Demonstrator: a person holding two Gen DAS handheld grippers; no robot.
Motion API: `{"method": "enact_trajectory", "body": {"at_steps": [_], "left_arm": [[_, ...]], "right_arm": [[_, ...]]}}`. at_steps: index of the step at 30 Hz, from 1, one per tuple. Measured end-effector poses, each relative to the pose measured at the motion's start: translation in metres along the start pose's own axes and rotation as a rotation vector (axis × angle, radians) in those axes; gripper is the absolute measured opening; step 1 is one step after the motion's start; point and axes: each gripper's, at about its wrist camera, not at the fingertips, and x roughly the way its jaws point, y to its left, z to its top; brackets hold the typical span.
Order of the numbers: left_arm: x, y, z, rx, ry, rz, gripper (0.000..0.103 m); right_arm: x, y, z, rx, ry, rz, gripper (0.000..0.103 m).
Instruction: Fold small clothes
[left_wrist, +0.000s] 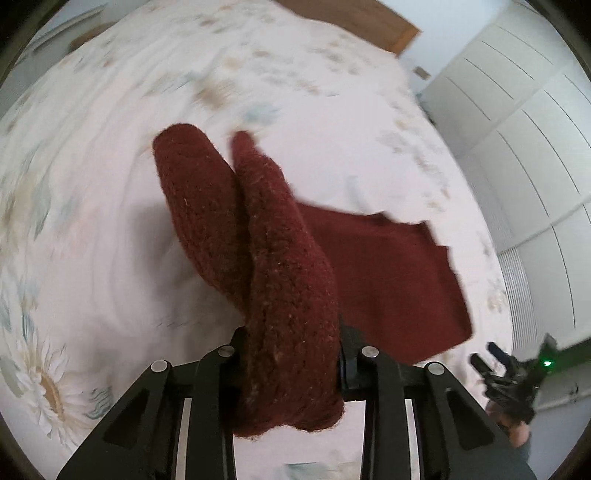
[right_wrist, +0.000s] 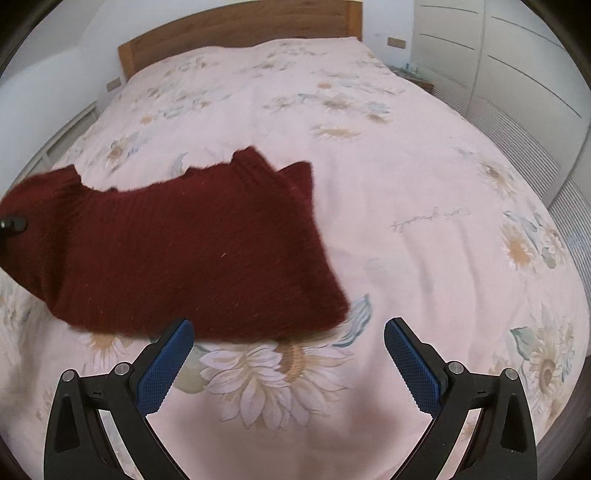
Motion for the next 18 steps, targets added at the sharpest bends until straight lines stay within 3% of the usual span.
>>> {"method": "enact_trajectory", "body": {"at_steps": [5,12,15,18], "left_arm": [[0.007,-0.084,0.025,0.131,-0.001,-0.036,0.024],[0.076,-0.202,0.029,0.227,0.025,-0.053,0.023],[0.111,-0.229,0.012,0.254,0.06,-0.022,0.023],[0.152,-0.246,-0.001,0.241,0.085,0.061,0.023]], "right_arm": [[-0.015,-0.026,0.008,0.05,-0.039,-0.008,0.103],[-0.029,-0.056,0.008,0.096,-0.055,-0.034,0.103],[-0.028,-0.066,0.002,0.112,-0.035,-0.045,0.103],[-0.025,-0.076,-0.006,0.127,-0.012,-0.053,0.103]]}}
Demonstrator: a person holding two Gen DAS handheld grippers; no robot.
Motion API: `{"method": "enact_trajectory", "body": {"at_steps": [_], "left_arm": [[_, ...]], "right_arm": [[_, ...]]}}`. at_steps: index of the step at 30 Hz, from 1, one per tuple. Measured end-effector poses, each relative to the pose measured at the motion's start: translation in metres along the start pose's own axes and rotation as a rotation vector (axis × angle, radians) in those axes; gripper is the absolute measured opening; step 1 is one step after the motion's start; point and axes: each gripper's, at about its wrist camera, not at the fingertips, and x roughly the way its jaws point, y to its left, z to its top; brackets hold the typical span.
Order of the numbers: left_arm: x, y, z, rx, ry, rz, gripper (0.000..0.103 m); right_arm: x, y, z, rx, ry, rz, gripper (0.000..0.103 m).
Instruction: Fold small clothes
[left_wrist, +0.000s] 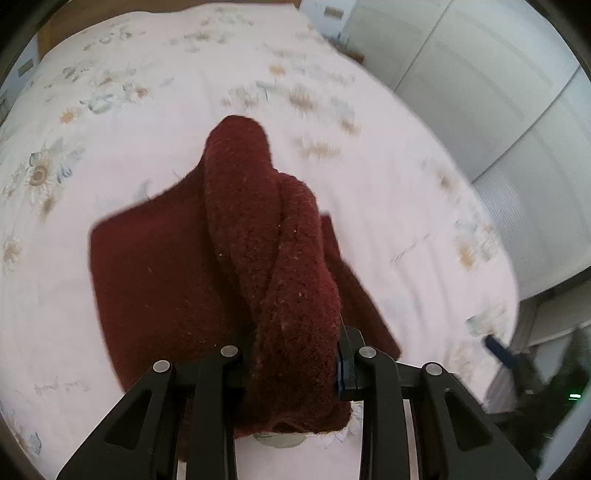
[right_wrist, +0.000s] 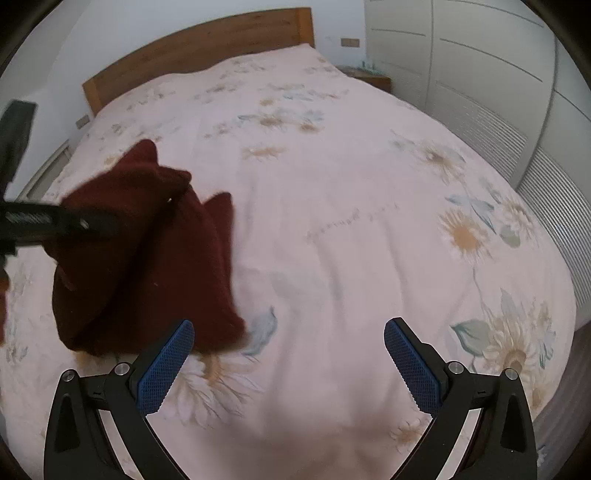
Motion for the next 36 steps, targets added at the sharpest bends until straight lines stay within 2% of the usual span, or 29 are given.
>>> {"method": "enact_trajectory", "body": {"at_steps": [3,7,9,13,14,15,17,19,20,21,28,31,36], "left_arm": [[0.028,-0.003,-0.007,-0.02,0.038,0.072,0.027],[0.039,-0.013,-0.01,0.026,0.047,0.137,0.035],[0.042,-0.015,-0.009,0.033,0.061,0.156,0.041],[0.037,-0.01,-0.006,-0.006,0.076,0.15,0.046],[0.032,-0.009,-0.006,-0.007,0.074,0.149,0.056],[0.026,-0.011,-0.004,-0.003,0.069,0.143,0.07],[0.017,-0.012,0.0,-0.003,0.058,0.131,0.087],[0.002,-0.011,0.003,-0.018,0.037,0.158,0.088],[-0.006,-0.01,0.005,-0.023,0.024,0.163,0.092],[-0.011,-0.01,0.006,-0.023,0.021,0.15,0.1],[-0.057,0.023,0.014,-0.089,-0.04,0.105,0.102],[-0.07,0.046,0.011,-0.109,-0.059,0.146,0.102],[-0.071,0.086,-0.011,-0.132,-0.035,0.199,0.102]], "right_arm": [[0.004,-0.009,-0.007,0.013,0.021,-0.005,0.103],[0.008,-0.016,-0.013,0.035,0.035,-0.004,0.103],[0.008,-0.018,-0.015,0.043,0.038,-0.001,0.103],[0.006,-0.015,-0.014,0.027,0.041,0.002,0.103],[0.005,-0.014,-0.014,0.02,0.042,0.001,0.103],[0.003,-0.012,-0.013,0.013,0.042,0.001,0.103],[0.0,-0.01,-0.011,0.007,0.038,0.004,0.103],[-0.003,-0.007,-0.008,0.003,0.036,0.01,0.103],[-0.004,-0.005,-0.007,-0.001,0.033,0.013,0.103],[-0.007,-0.002,-0.004,-0.008,0.029,0.018,0.103],[-0.021,0.035,0.025,-0.115,0.008,0.048,0.103],[-0.025,0.054,0.044,-0.166,0.003,0.059,0.103],[-0.023,0.095,0.085,-0.215,0.022,0.105,0.103]]}}
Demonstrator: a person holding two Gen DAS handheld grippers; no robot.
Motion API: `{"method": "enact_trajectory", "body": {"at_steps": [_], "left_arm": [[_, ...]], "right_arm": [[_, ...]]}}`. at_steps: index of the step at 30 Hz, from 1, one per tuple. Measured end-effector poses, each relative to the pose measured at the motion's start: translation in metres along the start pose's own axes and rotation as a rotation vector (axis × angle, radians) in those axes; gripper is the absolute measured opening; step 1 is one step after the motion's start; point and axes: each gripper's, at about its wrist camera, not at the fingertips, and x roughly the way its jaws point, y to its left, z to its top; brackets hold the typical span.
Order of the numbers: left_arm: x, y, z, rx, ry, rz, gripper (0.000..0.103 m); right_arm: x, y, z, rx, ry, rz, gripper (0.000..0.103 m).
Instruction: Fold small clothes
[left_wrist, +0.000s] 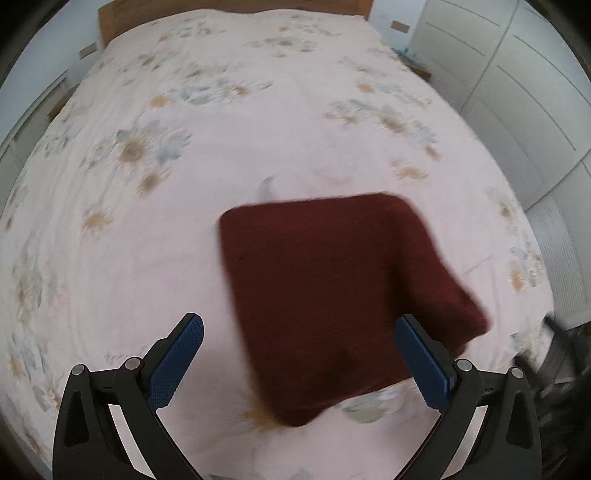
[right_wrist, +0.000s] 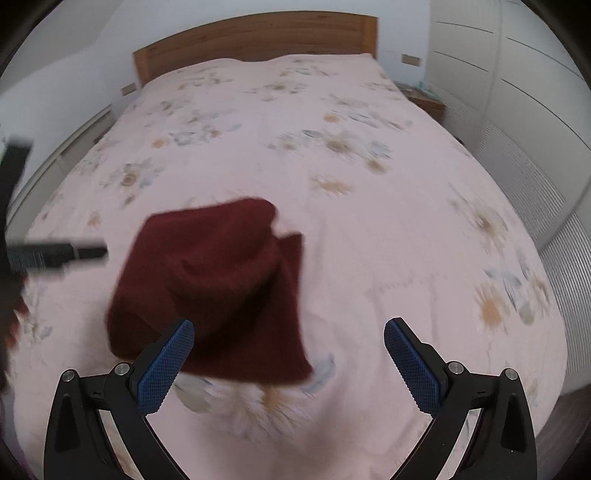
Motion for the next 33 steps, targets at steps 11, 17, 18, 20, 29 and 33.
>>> {"method": "enact_trajectory", "body": {"at_steps": [11,17,18,20,29,33], "left_arm": [[0.018,0.055,-0.068,-0.039,0.067,0.003,0.102],[0.017,0.062,-0.077,-0.043,0.072,0.006,0.102],[0.018,0.062,-0.078,-0.04,0.072,0.008,0.102],[0.02,0.06,-0.078,-0.031,0.078,0.004,0.102],[0.025,0.043,-0.078,0.021,0.087,-0.013,0.102],[0.026,0.037,-0.079,0.033,0.082,-0.023,0.102]], "right_arm": [[0.093,0.058,0.054,-0.051,0.294,0.123,0.081],[0.12,0.041,0.02,-0.013,0.381,0.098,0.053],[0.12,0.035,0.017,0.011,0.382,0.12,0.04],[0.116,0.019,0.01,0.069,0.365,0.175,0.031],[0.077,-0.017,-0.014,0.142,0.249,0.216,0.024],[0.088,-0.027,-0.039,0.147,0.287,0.187,0.024]]}}
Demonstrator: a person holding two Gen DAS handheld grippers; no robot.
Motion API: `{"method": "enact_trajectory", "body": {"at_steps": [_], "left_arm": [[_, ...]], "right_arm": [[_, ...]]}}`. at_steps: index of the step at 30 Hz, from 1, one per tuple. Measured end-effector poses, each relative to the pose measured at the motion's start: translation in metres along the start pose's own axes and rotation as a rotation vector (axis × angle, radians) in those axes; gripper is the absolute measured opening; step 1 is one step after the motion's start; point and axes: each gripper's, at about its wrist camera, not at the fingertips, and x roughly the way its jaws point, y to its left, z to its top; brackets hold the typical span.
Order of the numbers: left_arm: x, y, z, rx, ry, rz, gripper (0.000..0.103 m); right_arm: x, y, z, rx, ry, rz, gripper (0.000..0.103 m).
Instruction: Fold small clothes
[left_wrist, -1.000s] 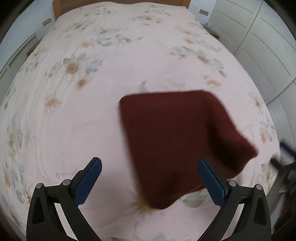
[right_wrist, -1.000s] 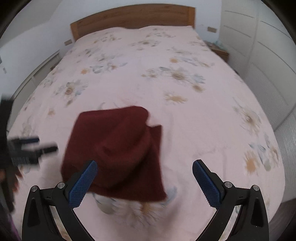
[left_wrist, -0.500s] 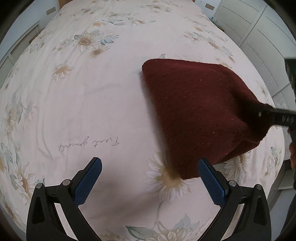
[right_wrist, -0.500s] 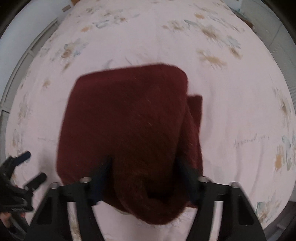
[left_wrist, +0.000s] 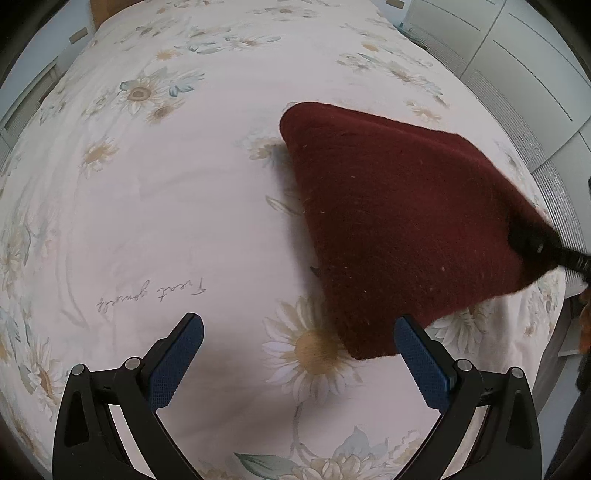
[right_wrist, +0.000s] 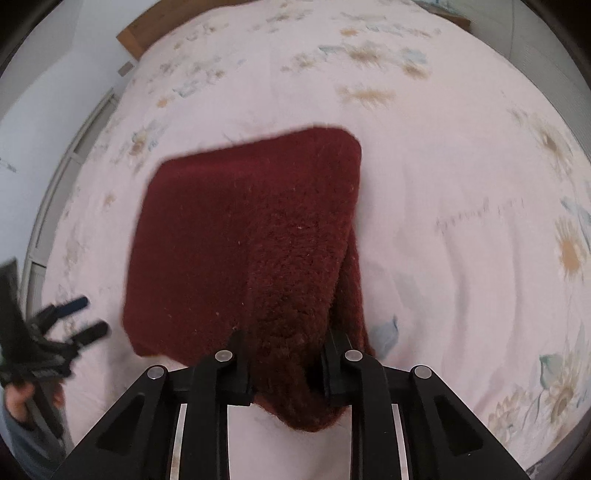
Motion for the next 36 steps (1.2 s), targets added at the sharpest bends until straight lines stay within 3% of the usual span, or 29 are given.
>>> {"method": "enact_trajectory", "body": {"at_steps": [2,8,10,12,20,23,29,36], "left_arm": [[0.002,-0.003,0.001,-0.002,0.002,-0.004,0.102],[0.005,-0.001,0.006,-0.017,0.002,-0.01,0.102],[0.005,0.0,0.008,-0.019,0.0,-0.006,0.102],[0.004,0.002,0.012,-0.026,-0.002,-0.001,0.102],[0.0,-0.001,0.042,-0.031,-0.042,-0.01,0.102],[0.006,-0.006,0.058,-0.05,-0.041,-0.007,0.102],[0.036,-0.025,0.084,-0.04,0.007,-0.013,0.102],[0.08,-0.03,0.075,-0.065,0.094,-0.026,0.102]], "right_arm": [[0.011,-0.003,-0.003,0.002,0.002,-0.002,0.027],[0.003,0.003,0.004,-0.019,-0.022,-0.047,0.05],[-0.002,0.005,0.006,-0.034,-0.027,-0.097,0.068],[-0.008,0.007,0.009,-0.047,-0.04,-0.136,0.077],[-0.023,0.015,0.037,-0.073,-0.08,-0.124,0.088],[-0.009,0.019,0.052,-0.068,-0.055,-0.11,0.103],[0.026,0.016,0.06,-0.06,0.026,-0.11,0.103],[0.059,-0.008,0.047,-0.04,0.051,-0.046,0.103]]}}
